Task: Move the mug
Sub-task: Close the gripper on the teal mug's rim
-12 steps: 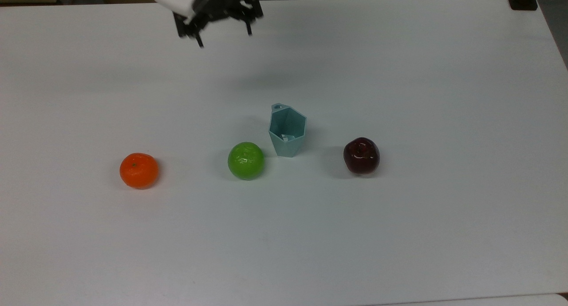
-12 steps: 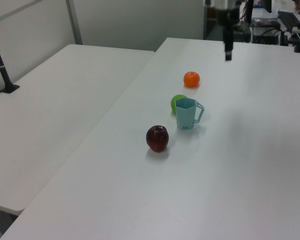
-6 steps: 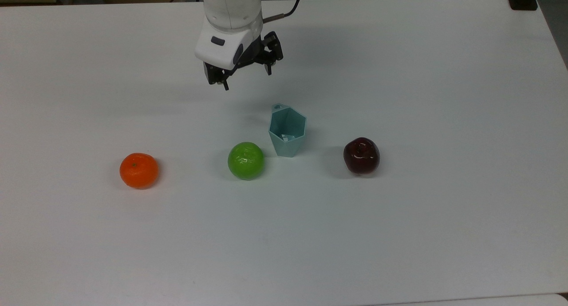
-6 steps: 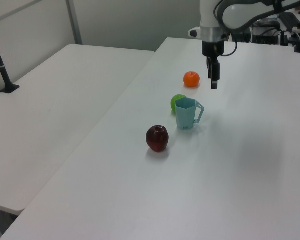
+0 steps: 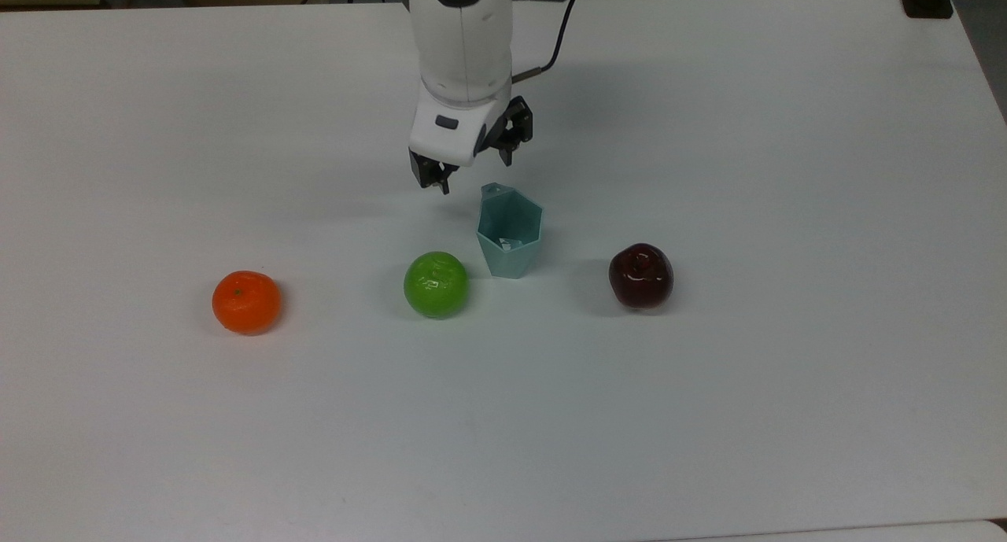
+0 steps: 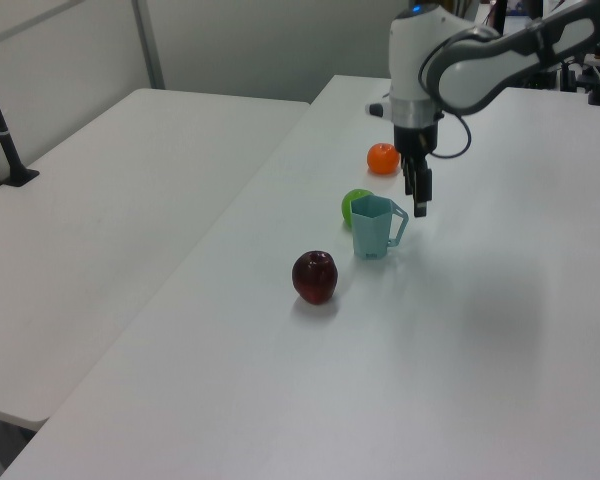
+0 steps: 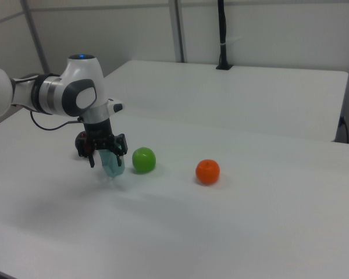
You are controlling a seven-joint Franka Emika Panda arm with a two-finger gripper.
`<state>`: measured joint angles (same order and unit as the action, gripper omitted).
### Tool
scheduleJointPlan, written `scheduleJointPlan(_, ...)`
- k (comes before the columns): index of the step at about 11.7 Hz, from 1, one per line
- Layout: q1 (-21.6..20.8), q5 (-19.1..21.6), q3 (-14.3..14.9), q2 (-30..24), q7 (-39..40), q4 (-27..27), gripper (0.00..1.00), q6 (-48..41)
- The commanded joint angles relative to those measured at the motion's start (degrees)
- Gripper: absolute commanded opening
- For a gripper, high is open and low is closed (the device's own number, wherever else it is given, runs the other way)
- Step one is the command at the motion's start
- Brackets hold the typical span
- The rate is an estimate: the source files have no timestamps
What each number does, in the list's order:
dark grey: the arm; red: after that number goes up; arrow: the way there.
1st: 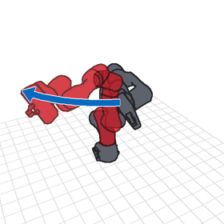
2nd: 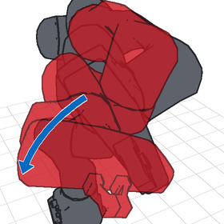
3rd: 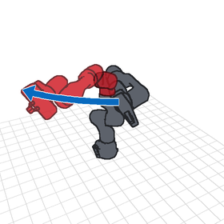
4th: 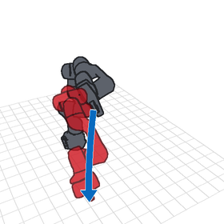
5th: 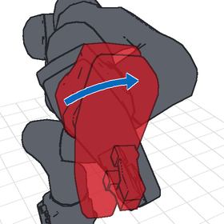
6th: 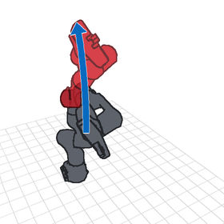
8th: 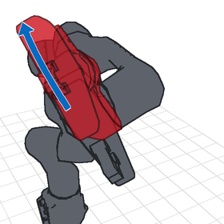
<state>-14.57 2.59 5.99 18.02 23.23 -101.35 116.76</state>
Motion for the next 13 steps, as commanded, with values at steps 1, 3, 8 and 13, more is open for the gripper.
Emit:
scheduleJointPlan(1,-1.2,-1.2,0.3,0.9,0.2,-1.0,0.72,2.4)
scheduleJointPlan(3,-1.3,-2.1,0.2,1.7,-0.6,-1.0,0.59,2.8)
scheduleJointPlan(8,-2.1,-2.6,0.2,2.5,-2.9,-1.0,0.32,4.7)
scheduleJointPlan(13,-2.1,-2.6,0.2,2.5,-3.5,-1.0,0.12,6.1)
